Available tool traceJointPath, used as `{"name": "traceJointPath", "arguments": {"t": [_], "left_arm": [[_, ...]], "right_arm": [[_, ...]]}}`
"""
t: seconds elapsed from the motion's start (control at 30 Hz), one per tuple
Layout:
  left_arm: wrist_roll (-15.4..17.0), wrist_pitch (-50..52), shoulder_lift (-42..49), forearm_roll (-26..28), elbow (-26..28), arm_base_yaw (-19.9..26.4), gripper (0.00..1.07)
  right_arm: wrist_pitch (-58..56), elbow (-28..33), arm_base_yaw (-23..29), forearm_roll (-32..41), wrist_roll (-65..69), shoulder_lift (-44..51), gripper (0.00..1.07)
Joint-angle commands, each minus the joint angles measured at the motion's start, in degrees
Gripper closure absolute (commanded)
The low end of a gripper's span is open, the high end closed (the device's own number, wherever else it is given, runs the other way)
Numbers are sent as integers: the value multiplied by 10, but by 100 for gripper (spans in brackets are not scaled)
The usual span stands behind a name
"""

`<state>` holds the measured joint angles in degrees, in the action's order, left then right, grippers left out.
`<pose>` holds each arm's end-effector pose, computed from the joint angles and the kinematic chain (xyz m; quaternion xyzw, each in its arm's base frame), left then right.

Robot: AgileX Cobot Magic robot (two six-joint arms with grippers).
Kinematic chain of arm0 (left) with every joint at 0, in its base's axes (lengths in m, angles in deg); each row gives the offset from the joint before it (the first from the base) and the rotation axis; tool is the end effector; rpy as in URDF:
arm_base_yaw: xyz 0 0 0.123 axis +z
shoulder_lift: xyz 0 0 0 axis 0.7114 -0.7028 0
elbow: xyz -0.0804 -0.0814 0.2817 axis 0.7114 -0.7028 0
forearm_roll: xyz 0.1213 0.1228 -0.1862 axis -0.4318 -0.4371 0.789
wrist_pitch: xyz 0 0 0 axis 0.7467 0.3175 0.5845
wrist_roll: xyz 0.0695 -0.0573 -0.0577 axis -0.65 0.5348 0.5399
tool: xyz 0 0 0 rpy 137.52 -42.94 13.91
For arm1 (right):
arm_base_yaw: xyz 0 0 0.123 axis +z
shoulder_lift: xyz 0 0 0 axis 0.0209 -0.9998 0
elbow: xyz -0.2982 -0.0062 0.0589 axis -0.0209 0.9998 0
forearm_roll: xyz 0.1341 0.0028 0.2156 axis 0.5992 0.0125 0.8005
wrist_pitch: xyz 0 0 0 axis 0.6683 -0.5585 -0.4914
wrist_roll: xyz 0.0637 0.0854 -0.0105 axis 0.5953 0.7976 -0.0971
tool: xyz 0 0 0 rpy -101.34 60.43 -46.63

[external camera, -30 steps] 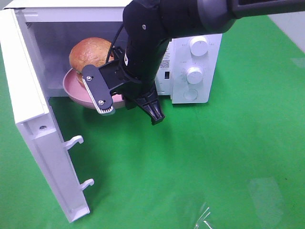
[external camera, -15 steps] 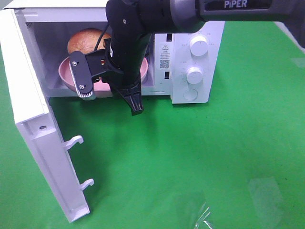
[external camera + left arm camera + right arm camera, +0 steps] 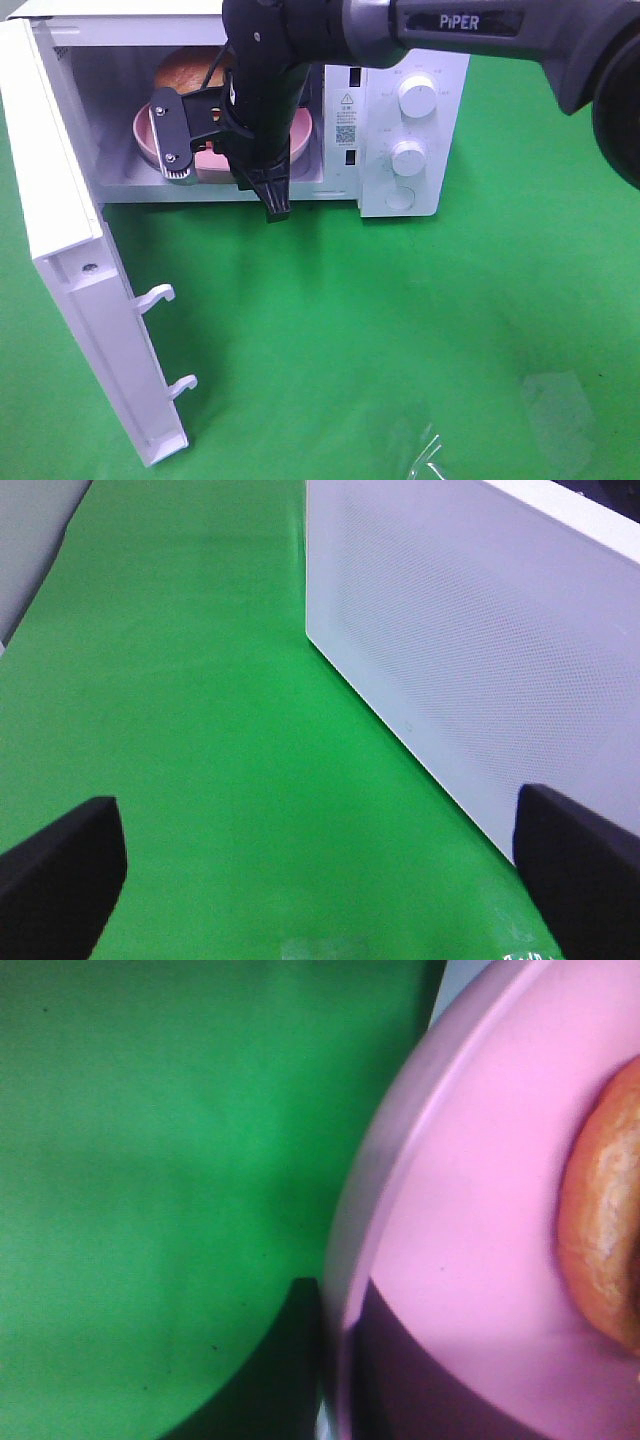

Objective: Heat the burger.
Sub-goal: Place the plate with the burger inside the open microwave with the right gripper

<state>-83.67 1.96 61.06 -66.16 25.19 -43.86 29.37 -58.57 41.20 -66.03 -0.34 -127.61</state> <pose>-0.0084 -0.0097 0.2732 0.0182 0.8452 -0.0272 0.5335 0.4026 0.3485 0.1840 -0.7747 0.5705 -0.1185 0.2457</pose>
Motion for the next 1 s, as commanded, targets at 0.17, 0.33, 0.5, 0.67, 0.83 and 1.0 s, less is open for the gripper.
{"name": "traceJointPath", "arguments": {"t": [0.17, 0.33, 0.5, 0.67, 0.83, 1.0], "left_arm": [[1, 1, 10, 6, -1, 1, 9], [1, 1, 10, 6, -1, 1, 9], [1, 1, 10, 6, -1, 1, 9], [1, 1, 10, 5, -1, 1, 9], [1, 1, 10, 4, -1, 1, 9], [1, 1, 10, 4, -1, 1, 9]], "right_arm": [[33, -23, -14, -8, 3, -10, 107], [33, -41, -22, -8, 2, -21, 107], [37, -58, -23, -9, -1, -34, 107], [59, -64, -23, -9, -12, -44, 107], [74, -64, -23, -8, -12, -45, 107], [74, -64, -23, -7, -14, -52, 105]]}}
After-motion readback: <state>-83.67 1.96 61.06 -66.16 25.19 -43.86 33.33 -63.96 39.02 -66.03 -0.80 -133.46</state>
